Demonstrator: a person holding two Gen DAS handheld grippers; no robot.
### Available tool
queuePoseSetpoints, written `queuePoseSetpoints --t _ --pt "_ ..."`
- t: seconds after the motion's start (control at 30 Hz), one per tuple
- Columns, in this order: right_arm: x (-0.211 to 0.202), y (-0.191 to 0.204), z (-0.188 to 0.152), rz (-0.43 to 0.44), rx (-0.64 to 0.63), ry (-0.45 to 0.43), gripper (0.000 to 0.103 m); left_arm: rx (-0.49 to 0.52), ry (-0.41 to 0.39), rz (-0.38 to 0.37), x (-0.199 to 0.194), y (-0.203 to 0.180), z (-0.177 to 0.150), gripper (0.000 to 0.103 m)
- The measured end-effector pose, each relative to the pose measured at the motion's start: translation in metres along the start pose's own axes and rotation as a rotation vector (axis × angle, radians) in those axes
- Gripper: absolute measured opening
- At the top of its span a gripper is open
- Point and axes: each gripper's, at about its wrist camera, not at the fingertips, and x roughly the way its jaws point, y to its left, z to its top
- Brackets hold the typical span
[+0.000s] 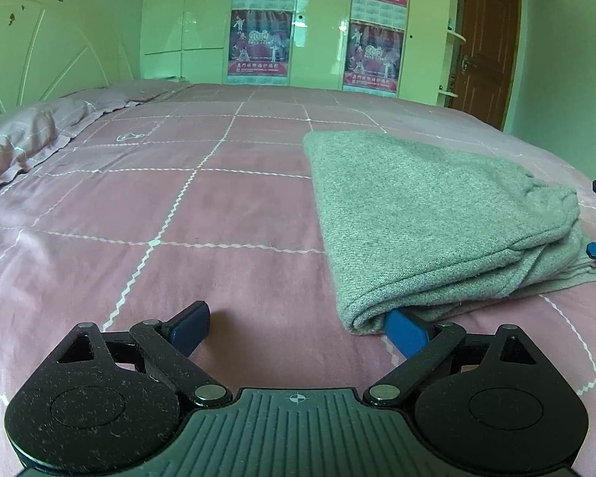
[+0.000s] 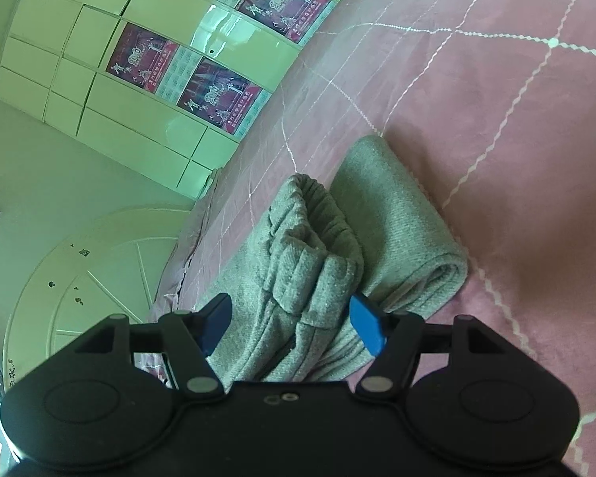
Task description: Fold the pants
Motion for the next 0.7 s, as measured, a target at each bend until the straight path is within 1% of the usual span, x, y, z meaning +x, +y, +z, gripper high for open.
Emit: queuePoseSetpoints --t 0.07,0.1,0.17,0.23,0.33,0.4,0.43,0.47,0.5,0.53,0.6,0.63,0.7 --pt "0.002 0.001 0.001 -0.003 -0.003 0.007 0.060 0.006 0.003 0.008 -0.002 -0.004 -0.003 0.094" --pt "0.004 0.001 0.000 -0.006 -0.003 0.009 0.060 0.015 0.008 -0.002 -0.002 -0.007 -0.004 0.094" --pt "0.010 0.001 0.002 -0.013 0.011 0.010 0.060 0.043 0.008 0.004 -0.003 -0.010 -0.006 0.094" --pt "0.015 0.001 0.004 -0.012 0.025 0.016 0.060 0.025 0.008 -0.004 -0.003 -0.007 -0.007 0.094" --pt "0.031 0.005 0.008 -0.060 0.045 0.067 0.061 0.031 0.002 0.002 -0.003 -0.008 -0.009 0.094" --pt "0.039 0.012 0.011 -0.097 0.029 0.083 0.062 0.027 -0.005 0.006 -0.005 -0.010 -0.008 0.094" --pt "0.044 0.017 0.012 -0.123 0.007 0.100 0.054 0.017 -0.011 0.004 -0.006 -0.009 -0.008 0.094" --pt "0.048 0.023 0.012 -0.153 -0.029 0.117 0.034 0.015 -0.008 0.002 -0.006 -0.009 -0.008 0.094" --pt "0.052 0.029 0.012 -0.163 -0.063 0.135 0.032 0.032 -0.004 0.005 -0.005 -0.011 -0.009 0.094" --pt "0.052 0.038 0.013 -0.137 -0.089 0.141 0.029 0.041 -0.005 0.008 -0.005 -0.012 -0.009 0.094" --pt "0.046 0.068 0.015 -0.058 -0.177 0.114 0.029 0.015 -0.022 -0.017 -0.009 -0.011 -0.007 0.094" --pt "0.043 0.082 0.017 -0.037 -0.207 0.100 0.029 -0.008 -0.046 -0.038 -0.013 -0.011 -0.006 0.094" --pt "0.040 0.107 0.018 0.004 -0.244 0.081 0.028 -0.026 -0.054 -0.049 -0.013 -0.013 -0.004 0.094"
